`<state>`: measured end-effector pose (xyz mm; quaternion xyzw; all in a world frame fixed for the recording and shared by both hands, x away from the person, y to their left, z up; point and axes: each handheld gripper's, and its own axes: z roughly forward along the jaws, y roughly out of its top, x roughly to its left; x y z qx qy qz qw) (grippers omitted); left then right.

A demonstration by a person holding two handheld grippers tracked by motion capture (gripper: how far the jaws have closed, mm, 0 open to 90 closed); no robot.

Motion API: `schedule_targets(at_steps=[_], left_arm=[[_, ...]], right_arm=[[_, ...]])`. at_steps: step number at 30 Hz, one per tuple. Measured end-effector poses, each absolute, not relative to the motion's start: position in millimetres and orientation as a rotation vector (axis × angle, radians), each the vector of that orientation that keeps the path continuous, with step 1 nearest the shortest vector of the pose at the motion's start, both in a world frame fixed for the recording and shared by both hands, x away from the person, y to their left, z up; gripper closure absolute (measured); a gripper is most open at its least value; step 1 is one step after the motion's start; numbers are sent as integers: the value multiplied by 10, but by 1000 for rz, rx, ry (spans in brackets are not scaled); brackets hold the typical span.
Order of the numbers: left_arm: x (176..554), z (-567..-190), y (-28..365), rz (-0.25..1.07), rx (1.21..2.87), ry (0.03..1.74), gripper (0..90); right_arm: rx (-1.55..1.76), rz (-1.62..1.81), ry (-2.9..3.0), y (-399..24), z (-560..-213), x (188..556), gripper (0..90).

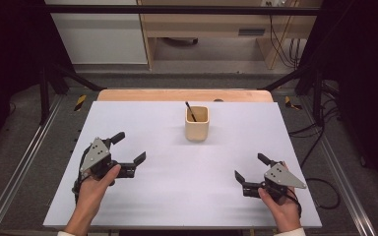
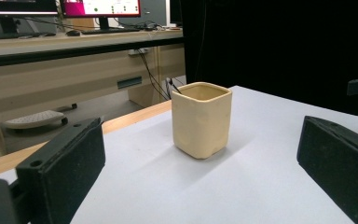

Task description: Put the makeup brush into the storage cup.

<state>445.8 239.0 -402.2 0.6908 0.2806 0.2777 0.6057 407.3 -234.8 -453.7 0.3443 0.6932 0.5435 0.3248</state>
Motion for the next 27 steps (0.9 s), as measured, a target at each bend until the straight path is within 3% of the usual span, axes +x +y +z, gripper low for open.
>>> schedule_targets(at_steps=[27], left_arm=[[4331,-4107,2654,670,1590,654,5]], right_arm=[[905,1422,1817,-2351,-4537,4073,31]])
